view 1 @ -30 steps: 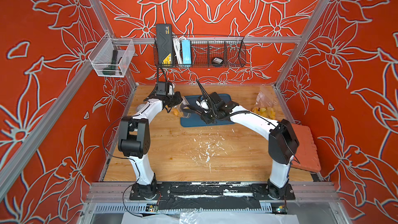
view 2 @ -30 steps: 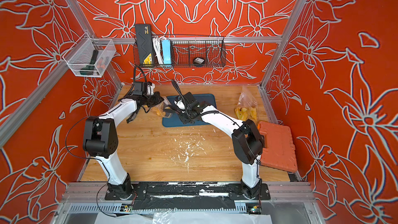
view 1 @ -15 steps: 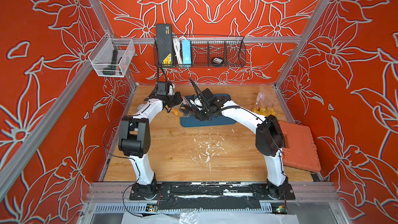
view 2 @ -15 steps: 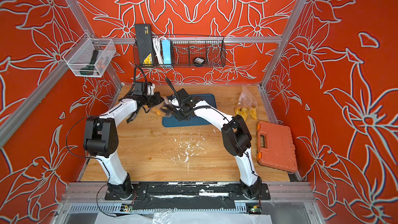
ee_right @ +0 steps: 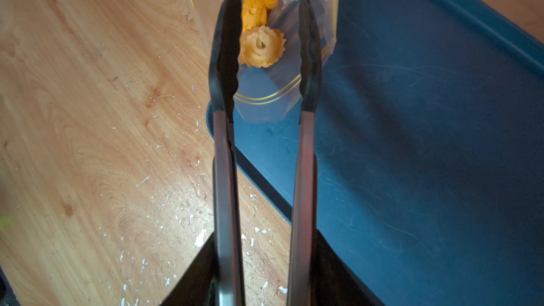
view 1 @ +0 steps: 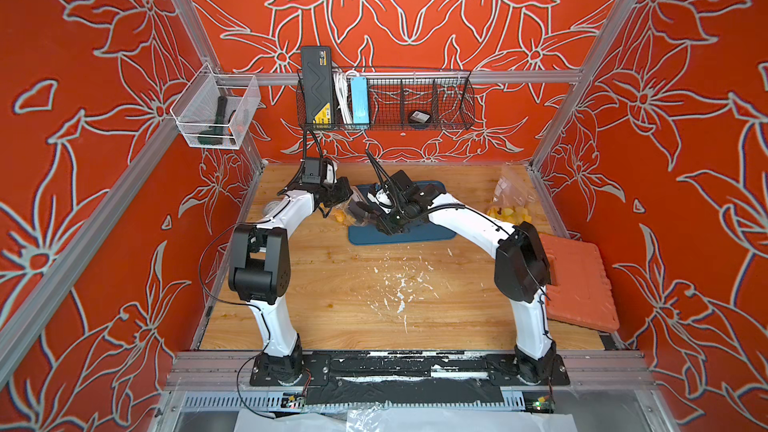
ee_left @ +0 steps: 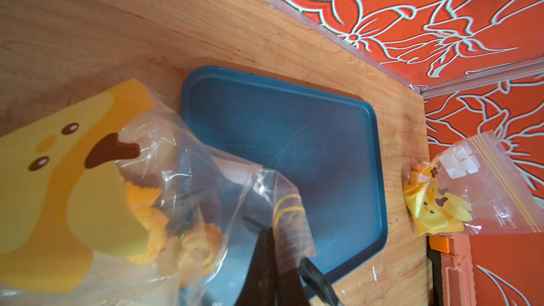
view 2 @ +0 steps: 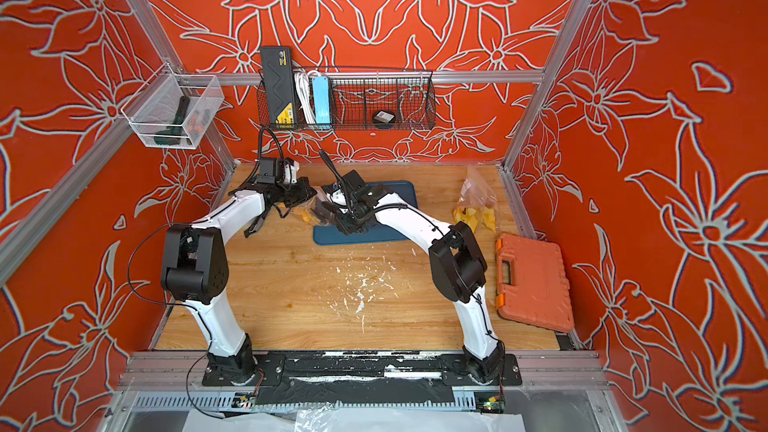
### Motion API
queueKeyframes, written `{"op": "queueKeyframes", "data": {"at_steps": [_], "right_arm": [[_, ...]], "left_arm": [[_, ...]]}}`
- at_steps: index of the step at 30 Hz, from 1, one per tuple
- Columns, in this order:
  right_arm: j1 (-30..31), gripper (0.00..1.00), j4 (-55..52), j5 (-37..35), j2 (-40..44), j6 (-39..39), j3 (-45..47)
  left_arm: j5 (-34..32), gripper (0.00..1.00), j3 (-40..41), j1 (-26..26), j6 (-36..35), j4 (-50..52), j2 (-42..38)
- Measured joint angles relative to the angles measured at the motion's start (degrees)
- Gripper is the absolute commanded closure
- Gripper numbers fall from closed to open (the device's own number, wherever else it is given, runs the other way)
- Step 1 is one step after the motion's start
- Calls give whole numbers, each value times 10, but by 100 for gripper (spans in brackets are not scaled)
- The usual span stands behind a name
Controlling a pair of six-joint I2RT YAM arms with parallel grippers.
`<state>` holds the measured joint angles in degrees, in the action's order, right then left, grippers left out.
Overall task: Put the cookies into a resealable bag to prevent moisture
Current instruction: Place the cookie in the ziploc bag, then place the clamp on the tray.
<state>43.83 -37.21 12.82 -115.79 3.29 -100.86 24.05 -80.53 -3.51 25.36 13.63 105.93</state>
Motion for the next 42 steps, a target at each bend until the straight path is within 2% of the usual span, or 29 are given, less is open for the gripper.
{"op": "queueKeyframes", "data": {"at_steps": [8, 13, 17, 22, 30, 42], "right_arm": [[-6, 63, 82, -79, 240, 54, 283], [-42, 64, 86, -172, 309, 110, 377], [-61, 64, 71, -224, 302, 147, 406], [-60, 62, 64, -251, 267, 186, 407], [-60, 54, 73, -251, 196, 216, 399], [-63, 41, 83, -243, 172, 224, 399]], "left_arm": [[-3, 100, 0, 0, 0, 0, 0], [-4, 100, 0, 0, 0, 0, 0], [-4, 100, 0, 0, 0, 0, 0], [-4, 100, 0, -1, 0, 0, 0], [-4, 100, 0, -1, 0, 0, 0], [-4, 100, 0, -2, 0, 1, 0]]}}
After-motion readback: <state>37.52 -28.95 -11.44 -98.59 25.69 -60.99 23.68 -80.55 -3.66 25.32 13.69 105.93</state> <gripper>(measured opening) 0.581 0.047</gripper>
